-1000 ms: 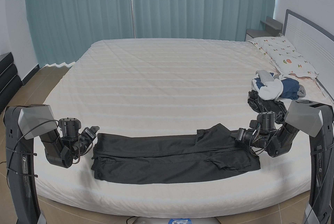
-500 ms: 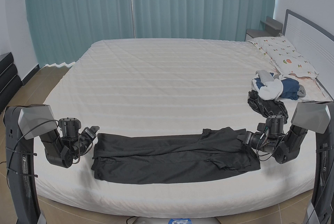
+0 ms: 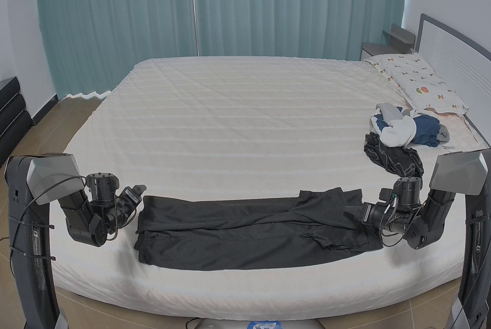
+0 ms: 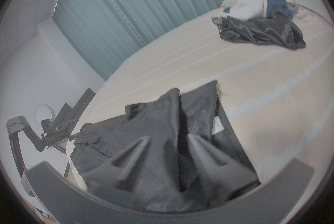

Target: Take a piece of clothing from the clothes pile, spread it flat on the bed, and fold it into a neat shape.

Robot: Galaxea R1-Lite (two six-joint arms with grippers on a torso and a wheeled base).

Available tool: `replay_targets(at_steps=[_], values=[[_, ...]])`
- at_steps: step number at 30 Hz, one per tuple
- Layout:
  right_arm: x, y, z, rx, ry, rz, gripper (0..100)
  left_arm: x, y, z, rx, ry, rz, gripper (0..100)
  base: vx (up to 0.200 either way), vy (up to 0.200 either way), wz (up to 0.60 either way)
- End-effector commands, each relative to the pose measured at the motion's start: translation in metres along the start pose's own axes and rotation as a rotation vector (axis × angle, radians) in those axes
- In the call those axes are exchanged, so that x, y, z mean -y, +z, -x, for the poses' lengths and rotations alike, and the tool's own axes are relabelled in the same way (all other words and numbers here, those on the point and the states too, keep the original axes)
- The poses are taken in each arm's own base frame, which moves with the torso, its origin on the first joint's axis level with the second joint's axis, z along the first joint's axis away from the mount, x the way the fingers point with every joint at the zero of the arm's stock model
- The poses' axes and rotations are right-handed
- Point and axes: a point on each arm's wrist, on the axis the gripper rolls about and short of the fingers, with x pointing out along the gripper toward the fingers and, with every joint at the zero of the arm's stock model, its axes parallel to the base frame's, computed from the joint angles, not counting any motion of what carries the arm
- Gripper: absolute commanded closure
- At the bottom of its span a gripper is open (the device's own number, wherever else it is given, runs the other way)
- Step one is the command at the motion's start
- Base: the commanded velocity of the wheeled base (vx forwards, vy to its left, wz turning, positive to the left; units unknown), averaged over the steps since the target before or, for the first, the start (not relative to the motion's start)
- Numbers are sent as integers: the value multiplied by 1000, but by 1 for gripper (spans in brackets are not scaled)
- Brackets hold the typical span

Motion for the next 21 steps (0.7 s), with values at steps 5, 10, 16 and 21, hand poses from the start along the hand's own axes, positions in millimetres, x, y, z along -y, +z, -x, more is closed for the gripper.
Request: replay_targets(at_steps=[5, 10, 16, 21], values=[[-33, 28, 34, 104, 19, -106, 0, 0, 0, -1, 2, -1, 2, 0, 0, 0, 0], [-56, 5, 39, 69, -45, -238, 0, 0, 0, 0, 0, 1, 3, 0, 0, 0, 0], [-77, -15, 36, 23, -116, -385, 0, 0, 0, 0, -2, 0, 3, 0, 0, 0, 0], [-87, -24, 32, -52, -137, -451, 0, 0, 0, 0, -2, 0, 3, 0, 0, 0, 0]])
